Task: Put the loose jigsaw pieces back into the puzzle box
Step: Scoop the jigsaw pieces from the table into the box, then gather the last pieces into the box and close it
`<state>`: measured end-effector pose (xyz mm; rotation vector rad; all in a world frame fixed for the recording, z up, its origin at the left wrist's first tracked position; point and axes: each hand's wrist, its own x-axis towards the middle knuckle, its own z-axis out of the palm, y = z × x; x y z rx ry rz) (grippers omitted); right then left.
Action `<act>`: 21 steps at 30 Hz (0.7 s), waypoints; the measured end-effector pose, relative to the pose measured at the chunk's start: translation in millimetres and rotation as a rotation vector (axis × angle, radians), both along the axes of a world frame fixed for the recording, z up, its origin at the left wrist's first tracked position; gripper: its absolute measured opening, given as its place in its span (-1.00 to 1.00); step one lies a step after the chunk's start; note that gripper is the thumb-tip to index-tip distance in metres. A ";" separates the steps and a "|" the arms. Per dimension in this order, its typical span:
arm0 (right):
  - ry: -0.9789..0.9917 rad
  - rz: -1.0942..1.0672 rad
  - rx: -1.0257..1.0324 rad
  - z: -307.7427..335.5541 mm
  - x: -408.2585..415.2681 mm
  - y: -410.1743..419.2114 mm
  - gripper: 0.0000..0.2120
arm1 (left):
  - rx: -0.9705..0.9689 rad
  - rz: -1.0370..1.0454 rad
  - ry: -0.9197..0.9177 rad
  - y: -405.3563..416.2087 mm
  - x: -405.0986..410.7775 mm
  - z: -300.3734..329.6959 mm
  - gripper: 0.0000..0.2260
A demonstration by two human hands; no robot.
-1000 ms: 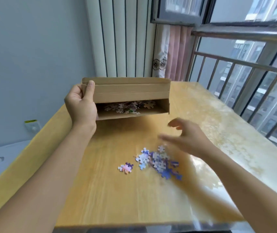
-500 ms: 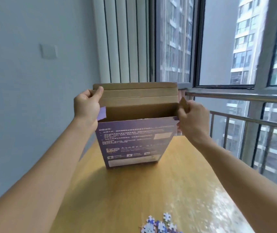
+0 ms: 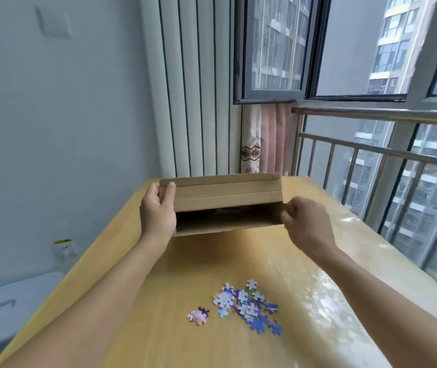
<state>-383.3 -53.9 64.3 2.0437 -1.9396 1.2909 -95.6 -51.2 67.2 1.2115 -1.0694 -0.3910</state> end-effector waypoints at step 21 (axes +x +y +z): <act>0.322 0.602 0.551 -69.5 20.2 66.6 -0.40 | 0.518 -0.329 -0.528 109.1 -2.8 -92.8 -0.58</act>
